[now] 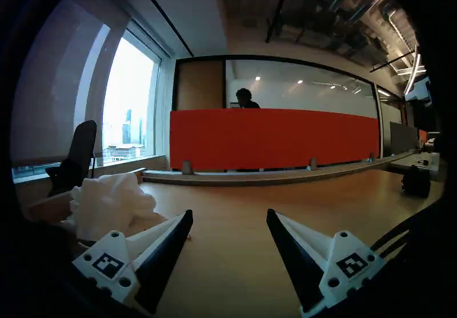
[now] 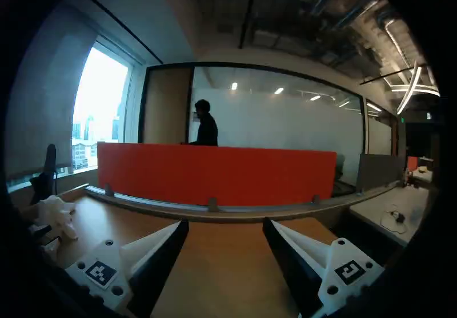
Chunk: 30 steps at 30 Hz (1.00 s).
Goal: Fold towel
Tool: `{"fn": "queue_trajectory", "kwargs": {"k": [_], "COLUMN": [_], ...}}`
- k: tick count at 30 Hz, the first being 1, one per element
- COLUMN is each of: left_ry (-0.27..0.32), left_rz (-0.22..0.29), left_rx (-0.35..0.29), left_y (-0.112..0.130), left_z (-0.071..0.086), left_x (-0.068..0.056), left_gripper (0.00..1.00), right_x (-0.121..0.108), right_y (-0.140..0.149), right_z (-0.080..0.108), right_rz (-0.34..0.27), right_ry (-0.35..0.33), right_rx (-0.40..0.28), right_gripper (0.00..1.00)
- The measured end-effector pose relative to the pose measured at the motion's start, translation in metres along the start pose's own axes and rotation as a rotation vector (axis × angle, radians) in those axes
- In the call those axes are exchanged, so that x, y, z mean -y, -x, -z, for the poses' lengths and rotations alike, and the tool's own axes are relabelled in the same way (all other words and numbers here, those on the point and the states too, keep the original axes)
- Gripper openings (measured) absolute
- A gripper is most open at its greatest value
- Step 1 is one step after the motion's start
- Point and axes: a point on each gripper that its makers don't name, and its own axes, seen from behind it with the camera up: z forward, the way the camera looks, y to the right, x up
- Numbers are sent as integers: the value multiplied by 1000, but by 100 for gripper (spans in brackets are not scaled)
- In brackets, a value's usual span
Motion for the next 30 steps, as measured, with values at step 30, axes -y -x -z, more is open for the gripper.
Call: {"fn": "queue_trajectory", "kwargs": {"k": [30], "left_ry": [0], "left_rz": [-1], "left_rx": [0], "left_y": [1], "left_z": [1], "left_x": [2], "left_gripper": [96], "right_x": [-39], "right_y": [49], "right_z": [-3], "right_rz": [-48], "right_ry": [-19], "right_rx": [-66], "right_gripper": [100]}}
